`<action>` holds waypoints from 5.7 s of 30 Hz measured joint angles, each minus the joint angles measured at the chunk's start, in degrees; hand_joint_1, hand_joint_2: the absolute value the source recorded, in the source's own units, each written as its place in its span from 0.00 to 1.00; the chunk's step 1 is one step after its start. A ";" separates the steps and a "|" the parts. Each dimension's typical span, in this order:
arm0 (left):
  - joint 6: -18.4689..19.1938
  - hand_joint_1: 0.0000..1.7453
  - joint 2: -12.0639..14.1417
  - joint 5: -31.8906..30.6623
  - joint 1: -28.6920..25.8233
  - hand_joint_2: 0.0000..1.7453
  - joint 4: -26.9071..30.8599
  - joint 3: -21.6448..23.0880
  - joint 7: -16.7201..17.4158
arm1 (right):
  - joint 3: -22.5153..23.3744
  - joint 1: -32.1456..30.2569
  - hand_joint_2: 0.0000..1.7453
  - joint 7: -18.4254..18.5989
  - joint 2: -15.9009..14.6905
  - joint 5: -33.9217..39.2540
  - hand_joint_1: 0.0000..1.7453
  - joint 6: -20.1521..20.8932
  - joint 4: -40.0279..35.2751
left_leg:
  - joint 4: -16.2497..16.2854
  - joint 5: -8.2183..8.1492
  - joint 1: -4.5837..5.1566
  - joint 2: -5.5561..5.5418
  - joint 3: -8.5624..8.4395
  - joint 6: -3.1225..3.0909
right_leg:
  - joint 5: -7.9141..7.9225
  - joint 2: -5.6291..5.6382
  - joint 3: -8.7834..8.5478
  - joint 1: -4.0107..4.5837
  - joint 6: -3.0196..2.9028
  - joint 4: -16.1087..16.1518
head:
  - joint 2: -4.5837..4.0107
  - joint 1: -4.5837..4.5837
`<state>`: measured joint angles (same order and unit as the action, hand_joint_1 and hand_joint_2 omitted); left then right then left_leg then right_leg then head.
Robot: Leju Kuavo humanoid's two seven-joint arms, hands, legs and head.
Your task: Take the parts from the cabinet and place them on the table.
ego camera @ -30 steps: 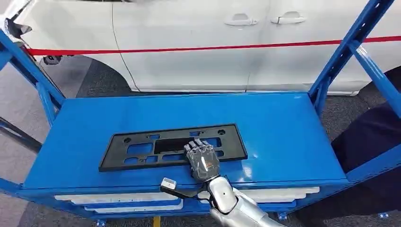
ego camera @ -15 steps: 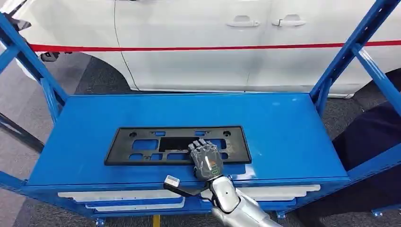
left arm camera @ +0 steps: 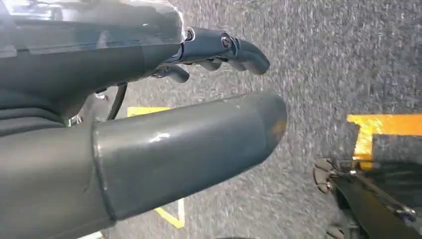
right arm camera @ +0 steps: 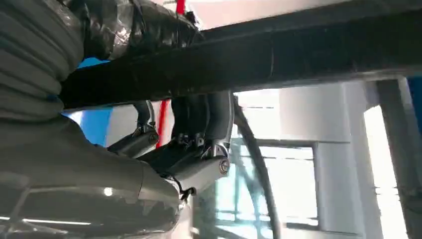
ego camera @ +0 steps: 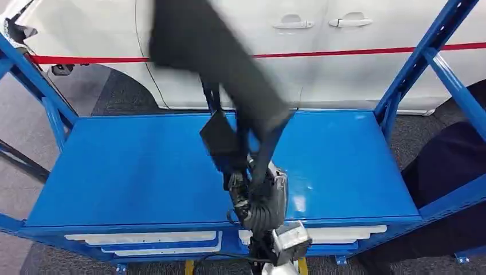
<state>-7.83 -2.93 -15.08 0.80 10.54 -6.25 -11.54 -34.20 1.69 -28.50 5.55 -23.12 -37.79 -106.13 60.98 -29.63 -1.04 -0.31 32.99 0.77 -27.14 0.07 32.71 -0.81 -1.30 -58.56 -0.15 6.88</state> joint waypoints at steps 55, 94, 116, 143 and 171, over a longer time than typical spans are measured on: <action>0.11 0.00 -0.63 -1.07 0.47 1.00 0.00 -4.55 0.55 | 2.03 -8.57 1.00 -6.93 -2.58 7.36 1.00 16.72 -5.91 | -1.84 5.65 0.66 0.64 3.15 -2.11 | -5.23 -0.02 -5.95 0.08 2.48 0.56 | 0.00 0.07; 0.85 0.00 -0.44 -2.73 0.31 1.00 0.00 -5.79 0.53 | 6.03 -13.39 1.00 -10.80 -1.40 15.16 1.00 24.24 -7.57 | 9.60 -6.58 -0.26 1.10 4.89 0.91 | -0.70 -0.58 -0.09 0.12 -0.64 -0.82 | 0.00 0.04; 0.90 0.00 0.00 -2.93 0.87 1.00 0.04 -6.19 0.61 | 6.91 -13.50 1.00 -10.78 -0.92 15.49 1.00 24.79 -6.39 | -2.24 3.32 0.44 6.18 0.33 -1.69 | -2.60 -4.72 -3.17 -1.91 5.68 -4.17 | 0.00 0.09; 0.94 0.00 -0.63 -2.84 0.23 1.00 0.02 -7.37 0.04 | 9.77 -15.84 1.00 -10.61 -0.63 17.65 1.00 24.50 -4.49 | -4.74 0.90 0.87 3.99 -4.22 -2.84 | -4.53 -0.02 8.50 -0.35 2.64 -15.61 | 0.00 0.02; 1.18 0.00 -1.07 -2.08 0.05 1.00 0.02 -8.63 -0.07 | 11.30 -17.50 1.00 -10.65 -0.44 18.20 1.00 24.22 -3.64 | -3.99 0.93 0.51 1.86 -3.82 -2.68 | -6.99 0.47 9.62 0.26 2.17 -16.42 | 0.00 0.07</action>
<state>-6.64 -4.00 -17.16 0.85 10.56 -14.88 -11.61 -22.91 -15.81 -39.15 5.11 -4.92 -13.57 -109.76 56.99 -28.70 -0.53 1.55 29.17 -1.92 -34.13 0.55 42.33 -0.55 0.87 -74.99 -0.15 6.95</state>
